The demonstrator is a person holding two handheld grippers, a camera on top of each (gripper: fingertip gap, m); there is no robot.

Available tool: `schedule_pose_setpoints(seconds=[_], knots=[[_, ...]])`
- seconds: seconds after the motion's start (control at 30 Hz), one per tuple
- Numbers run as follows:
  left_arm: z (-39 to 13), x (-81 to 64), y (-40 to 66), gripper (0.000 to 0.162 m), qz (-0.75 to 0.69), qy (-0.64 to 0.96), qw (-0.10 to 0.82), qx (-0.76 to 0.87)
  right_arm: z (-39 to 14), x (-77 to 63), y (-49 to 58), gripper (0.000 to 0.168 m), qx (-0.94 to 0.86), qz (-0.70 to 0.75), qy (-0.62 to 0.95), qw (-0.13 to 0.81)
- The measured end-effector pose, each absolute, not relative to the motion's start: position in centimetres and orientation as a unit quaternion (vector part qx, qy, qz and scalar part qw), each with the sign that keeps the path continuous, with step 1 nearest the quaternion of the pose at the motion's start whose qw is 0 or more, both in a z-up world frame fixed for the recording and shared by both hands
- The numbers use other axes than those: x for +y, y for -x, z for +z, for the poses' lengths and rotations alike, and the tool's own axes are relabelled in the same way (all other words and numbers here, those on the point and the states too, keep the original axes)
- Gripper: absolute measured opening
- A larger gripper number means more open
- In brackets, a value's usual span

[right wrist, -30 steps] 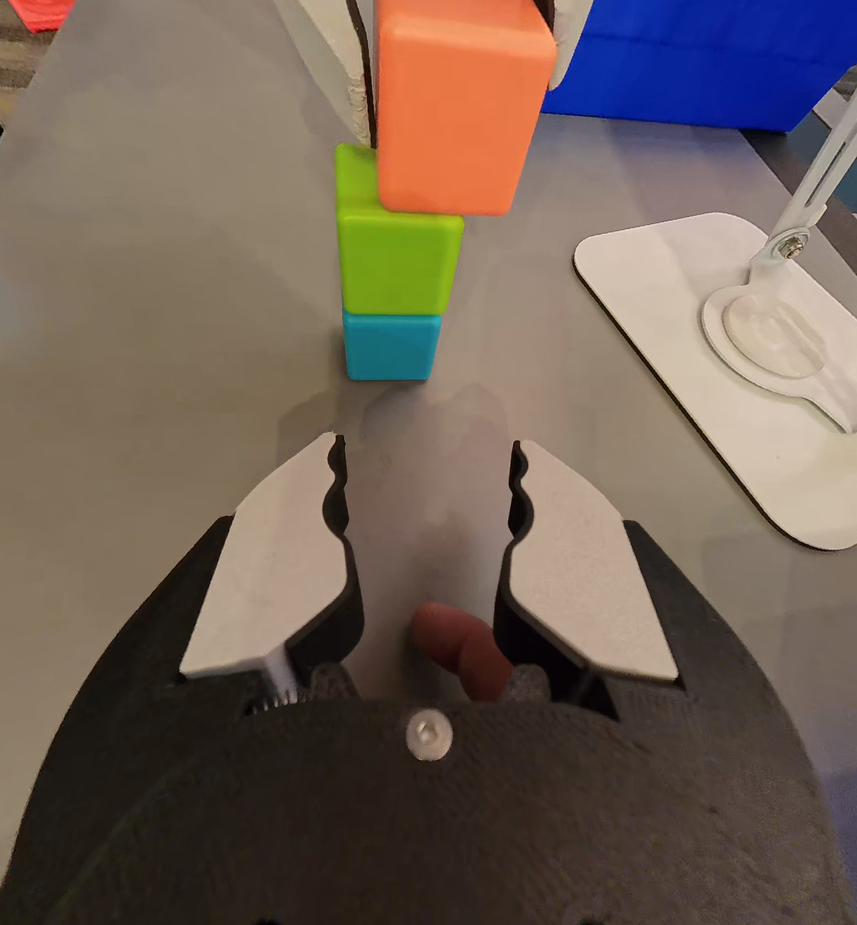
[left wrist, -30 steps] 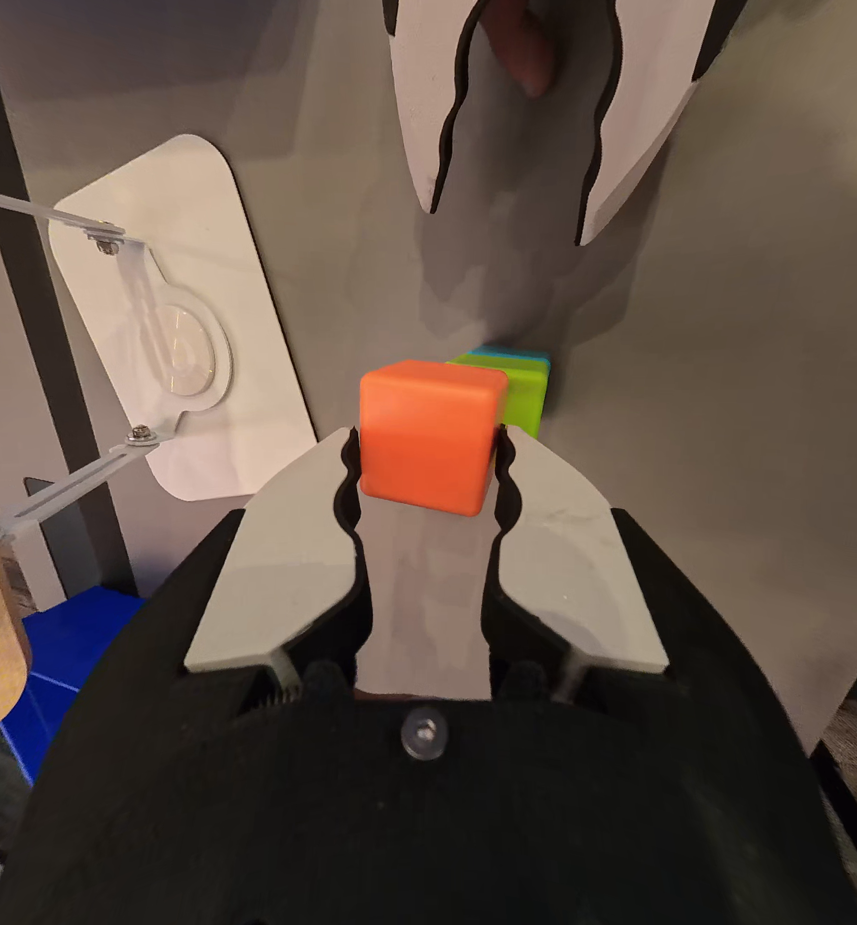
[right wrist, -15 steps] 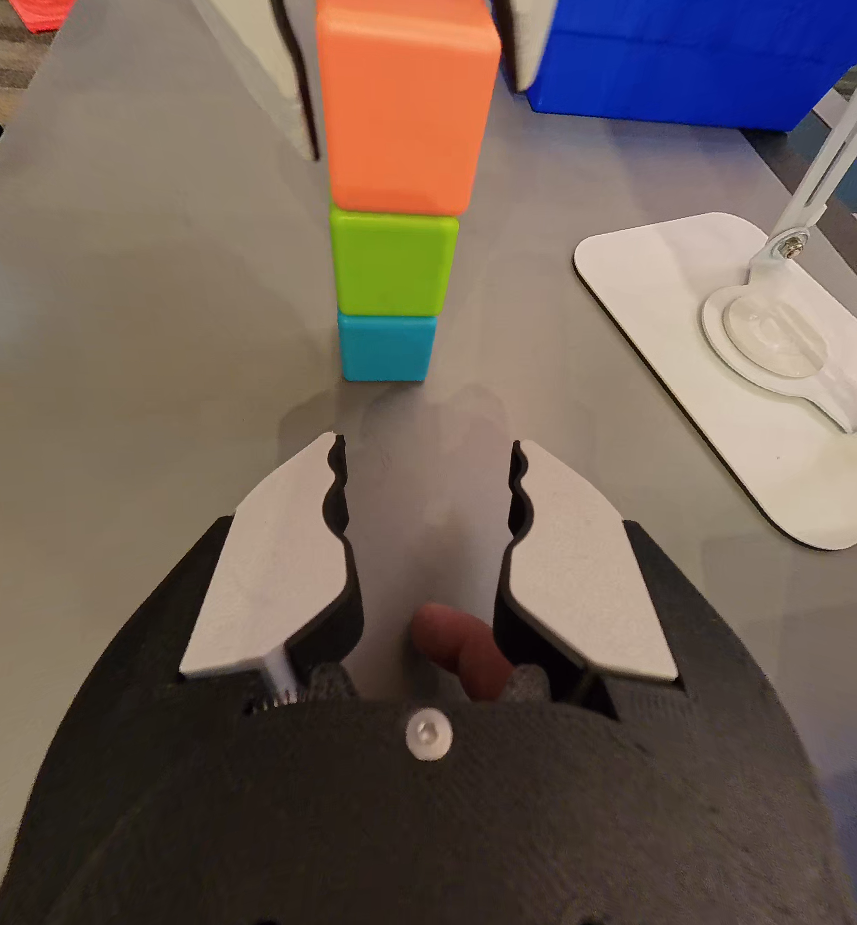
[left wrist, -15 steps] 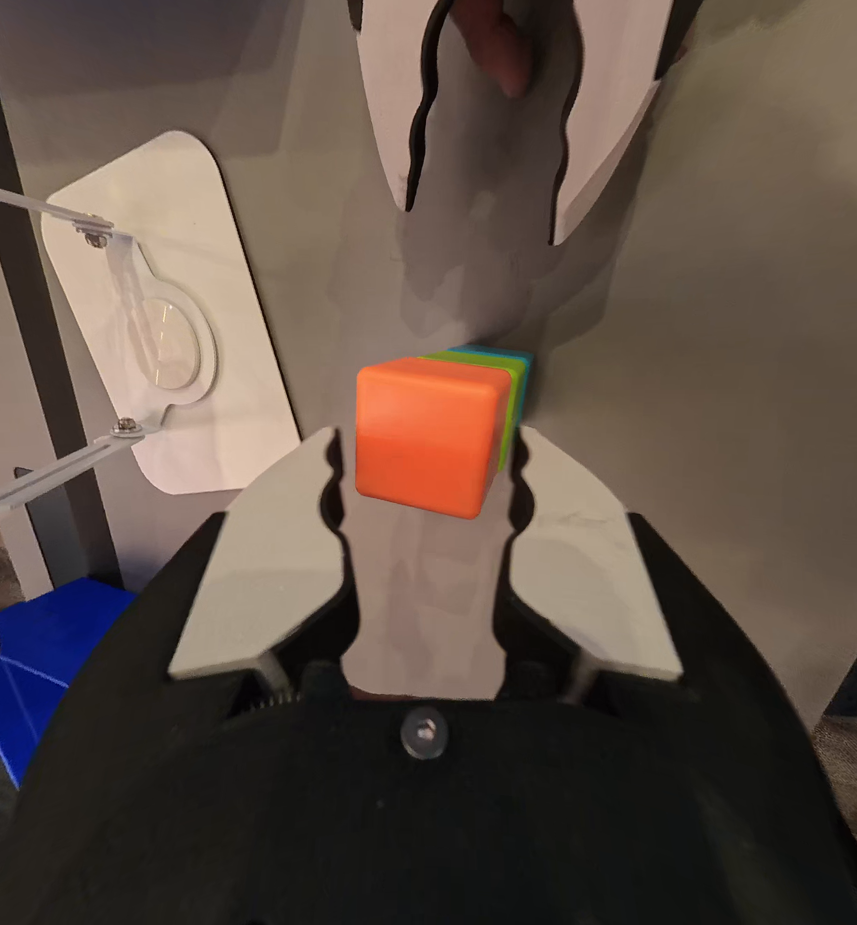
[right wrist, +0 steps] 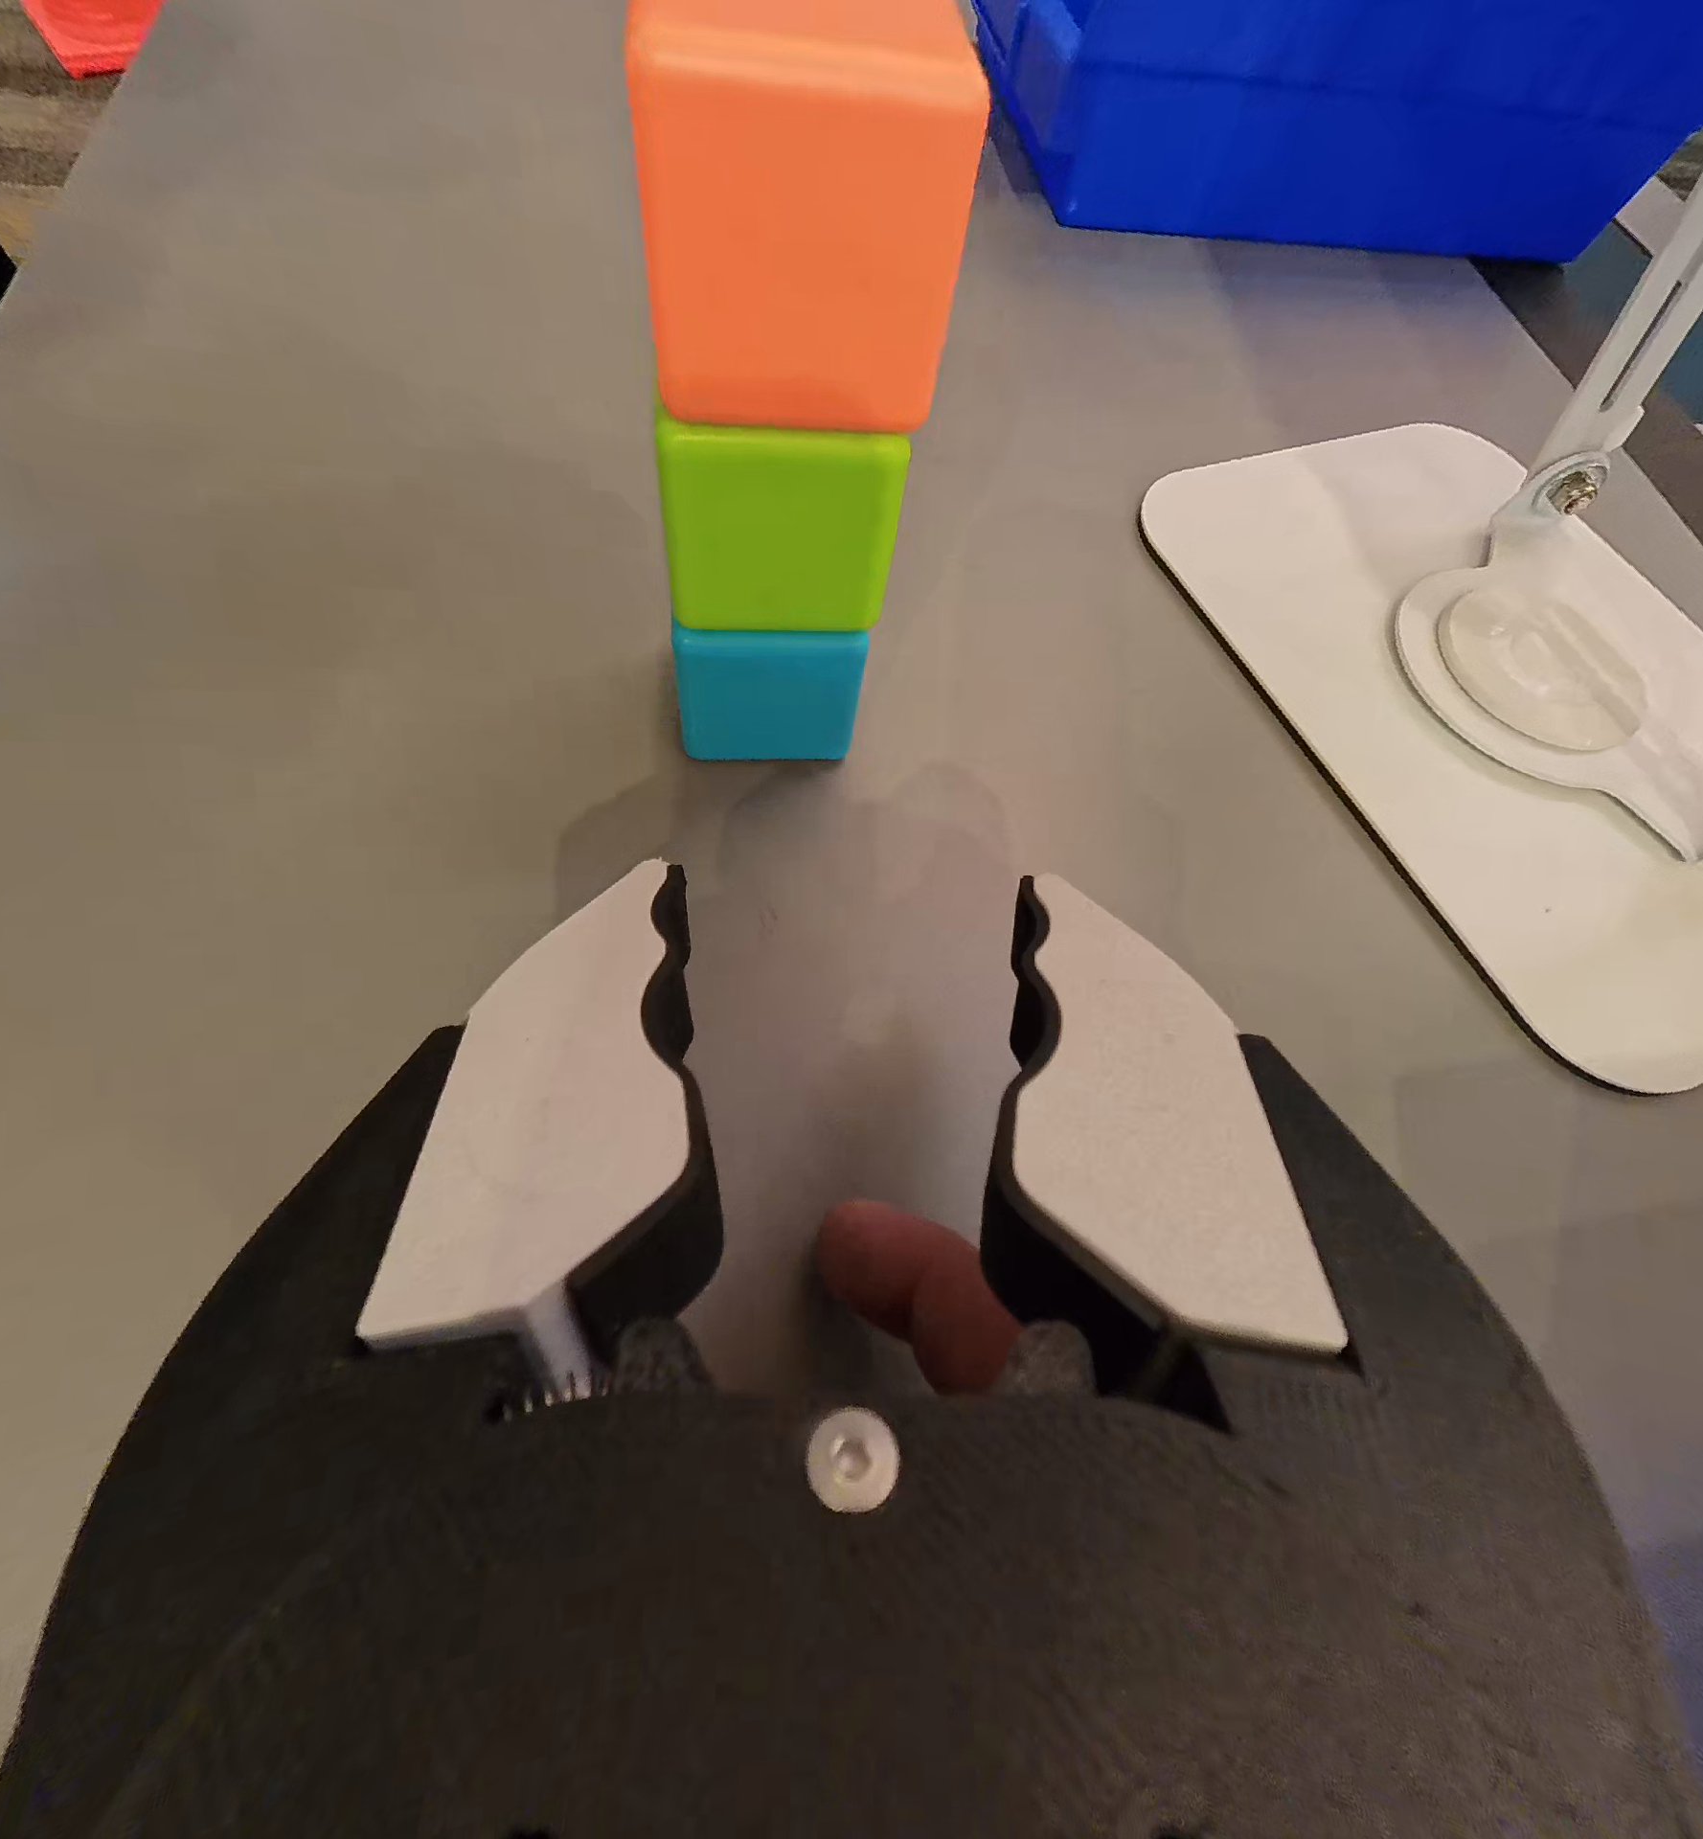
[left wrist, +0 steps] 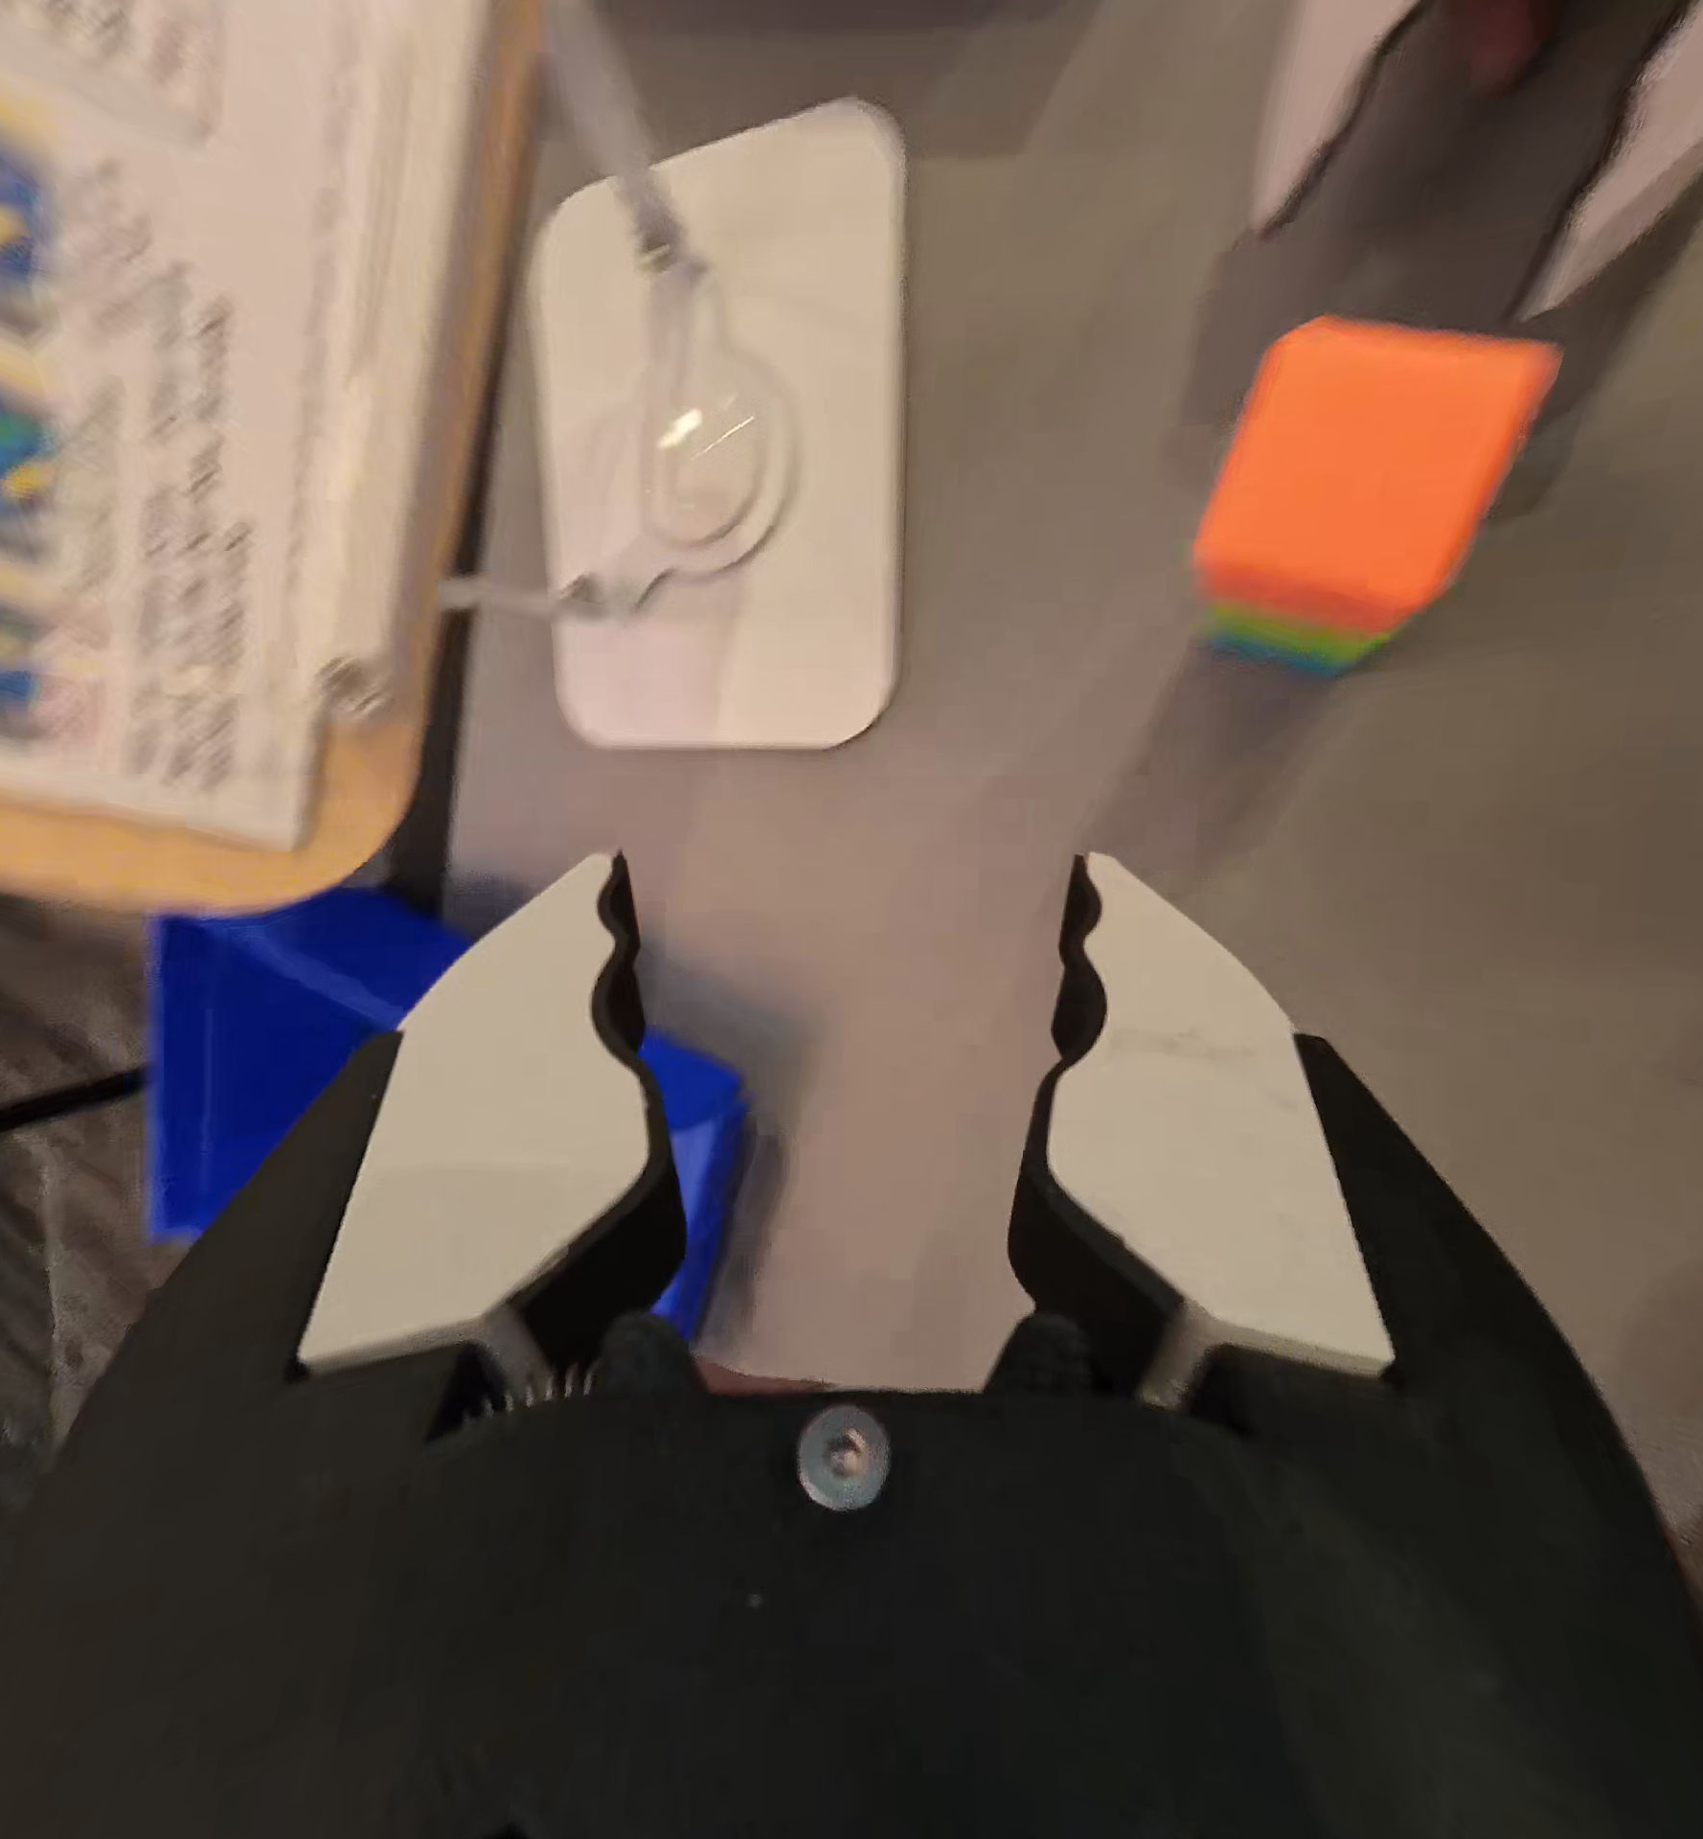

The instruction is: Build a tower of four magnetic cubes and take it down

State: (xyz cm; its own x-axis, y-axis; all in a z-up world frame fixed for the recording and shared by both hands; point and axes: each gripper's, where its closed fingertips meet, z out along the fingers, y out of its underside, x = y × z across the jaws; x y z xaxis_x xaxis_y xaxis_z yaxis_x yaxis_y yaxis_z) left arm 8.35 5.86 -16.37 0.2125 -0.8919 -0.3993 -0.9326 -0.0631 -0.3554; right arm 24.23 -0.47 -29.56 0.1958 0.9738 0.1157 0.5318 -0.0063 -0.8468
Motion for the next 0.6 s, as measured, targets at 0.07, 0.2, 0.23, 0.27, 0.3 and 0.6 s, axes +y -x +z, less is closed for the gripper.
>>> schedule_pose_setpoints(seconds=[0.07,0.2,0.23,0.27,0.3,0.6], knots=[[-14.8,8.7,-4.6,0.077,0.092,0.723,0.296,0.617,-29.6,-0.5,-24.2,0.063,-0.574,0.27,0.656,0.409],[-13.9,13.6,2.7,0.07,0.161,0.724,0.3,0.6,-29.5,-0.4,-24.2,0.063,-0.572,0.272,0.657,0.409],[-14.1,14.7,4.1,0.069,0.164,0.735,0.299,0.586,-29.5,-0.4,-24.2,0.063,-0.572,0.272,0.657,0.41],[-14.6,15.8,5.8,0.069,0.175,0.748,0.285,0.573,-29.5,-0.4,-24.3,0.063,-0.571,0.273,0.657,0.41],[-15.2,16.8,7.3,0.069,0.186,0.752,0.272,0.571,-29.5,-0.4,-24.3,0.063,-0.571,0.273,0.657,0.41],[-20.8,25.4,12.8,0.072,0.2,0.746,0.233,0.591,-29.1,-0.3,-24.4,0.063,-0.562,0.289,0.658,0.411]])
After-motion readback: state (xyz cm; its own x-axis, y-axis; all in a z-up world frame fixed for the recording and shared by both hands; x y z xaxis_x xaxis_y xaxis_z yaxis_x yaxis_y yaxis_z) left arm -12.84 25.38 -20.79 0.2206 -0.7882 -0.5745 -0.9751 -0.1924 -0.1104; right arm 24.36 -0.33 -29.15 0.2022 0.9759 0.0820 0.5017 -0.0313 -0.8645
